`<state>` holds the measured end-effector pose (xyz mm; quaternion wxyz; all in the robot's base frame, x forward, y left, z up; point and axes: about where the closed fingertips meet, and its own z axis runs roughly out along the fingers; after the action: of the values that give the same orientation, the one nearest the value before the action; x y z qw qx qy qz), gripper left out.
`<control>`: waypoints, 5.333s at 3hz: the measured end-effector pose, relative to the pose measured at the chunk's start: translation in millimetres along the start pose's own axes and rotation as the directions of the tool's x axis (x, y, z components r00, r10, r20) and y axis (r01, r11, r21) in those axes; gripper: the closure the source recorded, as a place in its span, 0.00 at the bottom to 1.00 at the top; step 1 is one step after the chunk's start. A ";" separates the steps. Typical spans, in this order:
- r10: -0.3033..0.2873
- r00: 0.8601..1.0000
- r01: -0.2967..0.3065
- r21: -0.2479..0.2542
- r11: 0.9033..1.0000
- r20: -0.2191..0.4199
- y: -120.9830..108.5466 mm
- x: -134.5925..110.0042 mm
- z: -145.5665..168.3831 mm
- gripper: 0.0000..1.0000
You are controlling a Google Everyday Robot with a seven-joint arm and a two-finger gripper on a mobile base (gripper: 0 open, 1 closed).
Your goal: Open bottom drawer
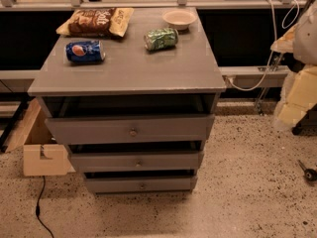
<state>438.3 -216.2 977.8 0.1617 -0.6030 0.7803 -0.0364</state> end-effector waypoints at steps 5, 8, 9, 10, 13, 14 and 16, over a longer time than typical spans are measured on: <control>0.268 0.898 -0.162 -0.303 0.939 0.350 104.1 -20.1 224.6 0.00; 0.254 0.902 -0.120 -0.361 0.925 0.349 120.8 15.7 300.6 0.00; 0.221 0.898 -0.060 -0.391 0.919 0.381 126.7 31.9 377.6 0.00; 0.183 0.884 -0.003 -0.386 0.923 0.431 131.6 38.0 453.7 0.00; 0.127 0.847 0.086 -0.368 0.926 0.517 146.1 46.3 583.4 0.00; 0.021 0.847 0.184 -0.330 0.926 0.532 142.4 48.2 631.5 0.00; -0.164 0.825 0.336 -0.237 0.911 0.540 134.5 33.8 718.6 0.00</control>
Offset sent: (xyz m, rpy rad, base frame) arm -0.0162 -0.0124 -0.0469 0.0567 0.0828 -0.0546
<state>518.7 -112.9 257.8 0.2548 -0.7073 0.6176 0.2308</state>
